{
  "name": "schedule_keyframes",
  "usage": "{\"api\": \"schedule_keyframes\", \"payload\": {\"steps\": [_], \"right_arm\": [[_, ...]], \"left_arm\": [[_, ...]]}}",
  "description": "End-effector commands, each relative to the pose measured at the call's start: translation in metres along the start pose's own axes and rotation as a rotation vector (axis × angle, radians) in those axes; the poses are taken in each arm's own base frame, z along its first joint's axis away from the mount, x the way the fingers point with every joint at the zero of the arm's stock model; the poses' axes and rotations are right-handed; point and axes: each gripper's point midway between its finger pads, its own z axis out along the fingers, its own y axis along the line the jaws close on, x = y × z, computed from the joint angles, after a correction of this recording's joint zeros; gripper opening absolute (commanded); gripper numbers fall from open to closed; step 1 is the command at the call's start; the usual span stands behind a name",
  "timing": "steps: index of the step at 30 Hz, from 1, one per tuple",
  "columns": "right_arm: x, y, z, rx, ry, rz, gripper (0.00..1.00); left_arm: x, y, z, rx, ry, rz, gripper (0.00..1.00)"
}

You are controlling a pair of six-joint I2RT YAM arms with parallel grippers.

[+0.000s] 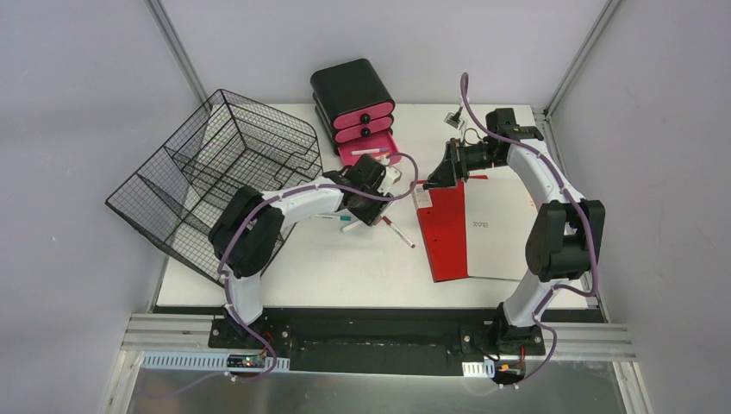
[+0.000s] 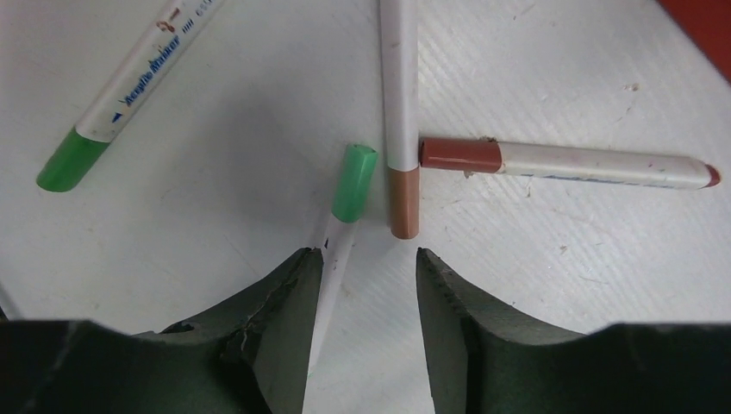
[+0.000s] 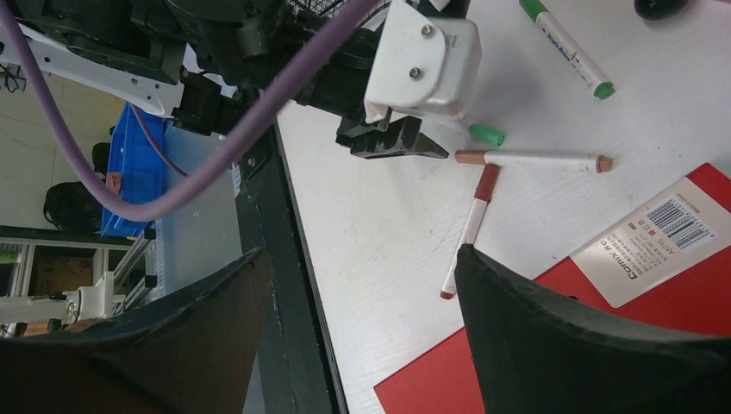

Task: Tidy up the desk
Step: Pick up the stationery from the center of the board.

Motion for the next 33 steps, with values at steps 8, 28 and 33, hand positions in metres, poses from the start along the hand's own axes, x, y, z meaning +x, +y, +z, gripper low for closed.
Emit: {"api": "schedule_keyframes", "payload": {"steps": [8, 28, 33], "right_arm": [[-0.014, 0.001, -0.003, -0.005, -0.021, -0.067, 0.80], [-0.013, 0.001, -0.003, -0.011, -0.020, -0.063, 0.80], [-0.013, 0.003, -0.003, -0.018, -0.022, -0.063, 0.80]], "left_arm": [[0.006, 0.012, 0.010, -0.086, 0.066, 0.069, 0.43], [0.005, 0.015, 0.008, -0.150, 0.070, 0.084, 0.00], [-0.010, 0.013, -0.008, -0.158, -0.014, 0.043, 0.00]]}}
